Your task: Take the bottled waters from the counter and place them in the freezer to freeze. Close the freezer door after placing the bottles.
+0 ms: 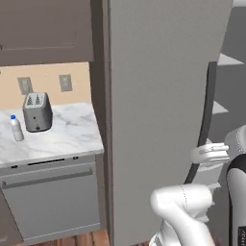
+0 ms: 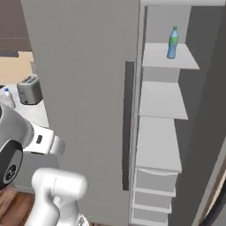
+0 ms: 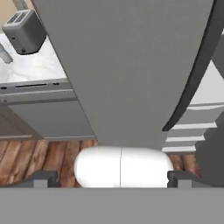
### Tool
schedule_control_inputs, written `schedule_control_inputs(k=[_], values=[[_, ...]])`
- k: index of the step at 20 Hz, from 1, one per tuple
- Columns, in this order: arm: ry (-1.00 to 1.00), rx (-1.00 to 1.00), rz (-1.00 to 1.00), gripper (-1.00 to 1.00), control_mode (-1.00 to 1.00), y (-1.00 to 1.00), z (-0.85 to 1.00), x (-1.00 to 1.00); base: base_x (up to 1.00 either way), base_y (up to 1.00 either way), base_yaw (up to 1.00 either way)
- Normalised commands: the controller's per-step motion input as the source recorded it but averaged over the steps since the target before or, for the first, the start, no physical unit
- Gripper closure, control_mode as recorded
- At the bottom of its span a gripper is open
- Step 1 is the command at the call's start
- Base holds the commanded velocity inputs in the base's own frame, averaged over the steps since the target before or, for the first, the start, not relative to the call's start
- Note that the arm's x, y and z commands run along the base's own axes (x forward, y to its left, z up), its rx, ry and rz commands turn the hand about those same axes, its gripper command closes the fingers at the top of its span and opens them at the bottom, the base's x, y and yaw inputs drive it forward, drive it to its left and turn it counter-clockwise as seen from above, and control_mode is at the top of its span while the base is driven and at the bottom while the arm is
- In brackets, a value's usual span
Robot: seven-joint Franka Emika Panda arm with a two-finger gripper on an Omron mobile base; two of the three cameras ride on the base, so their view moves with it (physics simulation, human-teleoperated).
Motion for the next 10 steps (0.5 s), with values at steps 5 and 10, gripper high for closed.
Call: schedule_control_inputs(k=[5,10], values=[[0.0,0.0,0.0,-1.0,1.0,0.0,0.0,0.0,-0.01,1.0,0.07],[0.0,0.0,0.0,-1.0,1.0,0.0,0.0,0.0,0.0,1.0,0.08]])
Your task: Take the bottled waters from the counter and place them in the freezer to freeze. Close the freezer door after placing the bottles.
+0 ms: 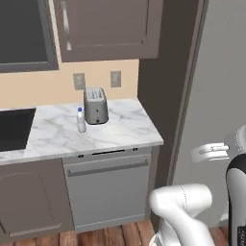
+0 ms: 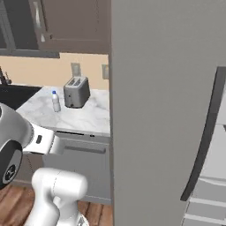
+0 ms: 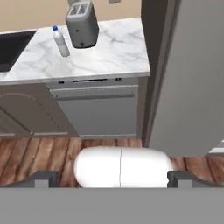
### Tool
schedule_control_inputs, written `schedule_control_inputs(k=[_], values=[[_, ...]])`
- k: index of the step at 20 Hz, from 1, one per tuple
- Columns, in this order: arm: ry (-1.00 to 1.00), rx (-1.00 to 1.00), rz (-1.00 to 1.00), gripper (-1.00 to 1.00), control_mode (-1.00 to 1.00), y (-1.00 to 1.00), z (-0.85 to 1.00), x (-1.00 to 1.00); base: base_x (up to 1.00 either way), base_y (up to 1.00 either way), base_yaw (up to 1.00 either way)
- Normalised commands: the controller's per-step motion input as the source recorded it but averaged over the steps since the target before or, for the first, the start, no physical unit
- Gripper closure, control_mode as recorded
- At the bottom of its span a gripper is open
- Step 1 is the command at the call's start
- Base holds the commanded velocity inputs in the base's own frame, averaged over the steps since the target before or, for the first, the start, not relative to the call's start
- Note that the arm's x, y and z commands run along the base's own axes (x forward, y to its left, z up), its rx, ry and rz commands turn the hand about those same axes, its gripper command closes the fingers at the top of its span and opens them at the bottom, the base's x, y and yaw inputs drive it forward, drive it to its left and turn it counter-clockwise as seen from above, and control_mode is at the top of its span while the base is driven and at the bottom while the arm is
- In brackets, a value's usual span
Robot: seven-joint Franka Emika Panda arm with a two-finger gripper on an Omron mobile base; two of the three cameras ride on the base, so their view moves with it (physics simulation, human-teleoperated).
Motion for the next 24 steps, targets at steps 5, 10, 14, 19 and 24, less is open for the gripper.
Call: schedule_control_inputs(k=[5,10,14,19,24], values=[[0.0,0.0,0.0,-1.0,1.0,0.0,0.0,0.0,0.02,1.0,0.05],[0.0,0.0,0.0,-1.0,1.0,0.0,0.0,0.0,0.21,0.99,0.0],[0.0,0.0,0.0,-1.0,1.0,0.0,0.0,0.0,0.33,0.99,0.0],[0.0,0.0,0.0,-1.0,1.0,0.0,0.0,0.0,0.39,0.96,-0.04],[0.0,0.0,0.0,-1.0,1.0,0.0,0.0,0.0,0.55,0.39,-0.13]])
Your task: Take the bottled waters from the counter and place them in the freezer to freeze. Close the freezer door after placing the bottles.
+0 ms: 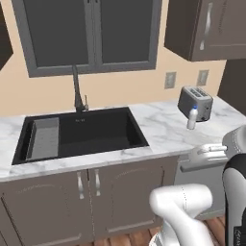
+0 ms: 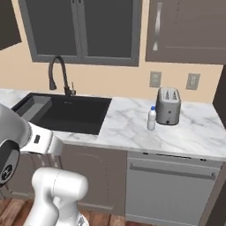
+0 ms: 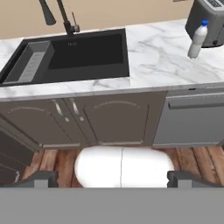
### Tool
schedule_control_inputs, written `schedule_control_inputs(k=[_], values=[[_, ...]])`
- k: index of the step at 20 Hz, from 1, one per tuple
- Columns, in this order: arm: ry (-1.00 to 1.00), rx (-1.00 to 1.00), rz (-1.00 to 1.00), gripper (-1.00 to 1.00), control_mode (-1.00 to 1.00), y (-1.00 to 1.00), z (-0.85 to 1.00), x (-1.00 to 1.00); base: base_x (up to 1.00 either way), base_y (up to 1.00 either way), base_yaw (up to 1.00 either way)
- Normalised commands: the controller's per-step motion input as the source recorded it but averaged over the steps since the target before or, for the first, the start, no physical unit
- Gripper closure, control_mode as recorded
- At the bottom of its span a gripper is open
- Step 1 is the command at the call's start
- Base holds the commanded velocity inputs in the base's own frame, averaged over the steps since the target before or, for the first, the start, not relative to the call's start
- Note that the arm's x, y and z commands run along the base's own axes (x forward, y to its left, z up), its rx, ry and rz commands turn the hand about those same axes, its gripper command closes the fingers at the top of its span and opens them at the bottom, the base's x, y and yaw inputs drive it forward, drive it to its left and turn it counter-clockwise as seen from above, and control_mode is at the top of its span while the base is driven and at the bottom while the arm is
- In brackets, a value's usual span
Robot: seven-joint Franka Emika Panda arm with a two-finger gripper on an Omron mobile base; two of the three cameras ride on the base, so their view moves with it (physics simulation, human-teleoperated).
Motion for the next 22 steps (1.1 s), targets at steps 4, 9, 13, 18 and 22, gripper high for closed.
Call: schedule_control_inputs(k=[4,9,13,18,22], values=[[0.0,0.0,0.0,-1.0,1.0,0.0,0.0,0.0,0.42,0.03,-0.26],[0.0,0.0,0.0,-1.0,1.0,0.0,0.0,0.0,0.1,0.03,-0.37],[0.0,0.0,0.0,-1.0,1.0,0.0,0.0,0.0,0.11,0.3,-0.32],[0.0,0.0,0.0,-1.0,1.0,0.0,0.0,0.0,0.41,0.28,-0.14],[0.0,0.0,0.0,-1.0,1.0,0.0,0.0,0.0,0.71,0.14,-0.06]])
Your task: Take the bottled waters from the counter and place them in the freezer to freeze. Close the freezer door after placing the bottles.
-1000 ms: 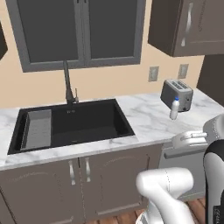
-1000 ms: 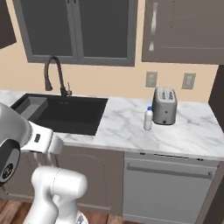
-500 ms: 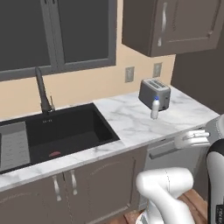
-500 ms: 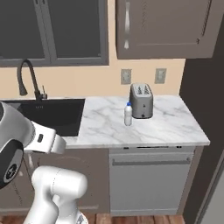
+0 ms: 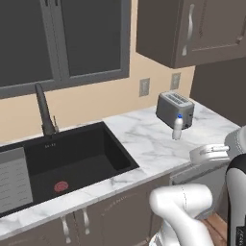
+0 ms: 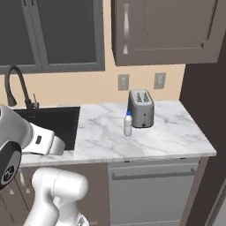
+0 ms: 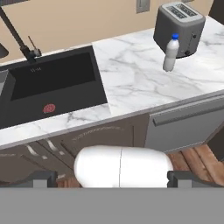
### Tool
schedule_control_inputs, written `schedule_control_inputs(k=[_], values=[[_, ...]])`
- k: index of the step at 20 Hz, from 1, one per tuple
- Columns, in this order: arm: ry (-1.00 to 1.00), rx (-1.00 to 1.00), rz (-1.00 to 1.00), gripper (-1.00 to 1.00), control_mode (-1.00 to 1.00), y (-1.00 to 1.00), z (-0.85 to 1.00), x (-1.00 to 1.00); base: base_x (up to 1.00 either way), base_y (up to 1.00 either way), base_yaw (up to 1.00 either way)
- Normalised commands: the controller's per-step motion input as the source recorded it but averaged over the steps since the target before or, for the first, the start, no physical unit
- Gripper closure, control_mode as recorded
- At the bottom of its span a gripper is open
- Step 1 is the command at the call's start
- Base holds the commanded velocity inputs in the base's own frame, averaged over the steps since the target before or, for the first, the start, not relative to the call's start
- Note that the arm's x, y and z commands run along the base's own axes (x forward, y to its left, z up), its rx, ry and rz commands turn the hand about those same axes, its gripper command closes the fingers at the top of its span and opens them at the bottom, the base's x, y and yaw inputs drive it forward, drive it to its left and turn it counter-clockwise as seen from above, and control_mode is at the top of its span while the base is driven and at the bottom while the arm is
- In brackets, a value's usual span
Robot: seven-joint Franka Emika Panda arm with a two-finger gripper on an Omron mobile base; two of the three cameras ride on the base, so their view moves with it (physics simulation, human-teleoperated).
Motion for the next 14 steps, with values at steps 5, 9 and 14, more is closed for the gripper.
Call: schedule_control_inputs(k=[5,9,14], values=[[0.0,0.0,0.0,-1.0,1.0,0.0,0.0,0.0,0.64,0.08,-0.01],[0.0,0.0,0.0,-1.0,1.0,0.0,0.0,0.0,0.13,0.04,0.0],[0.0,0.0,0.0,-1.0,1.0,0.0,0.0,0.0,0.0,0.0,0.0]])
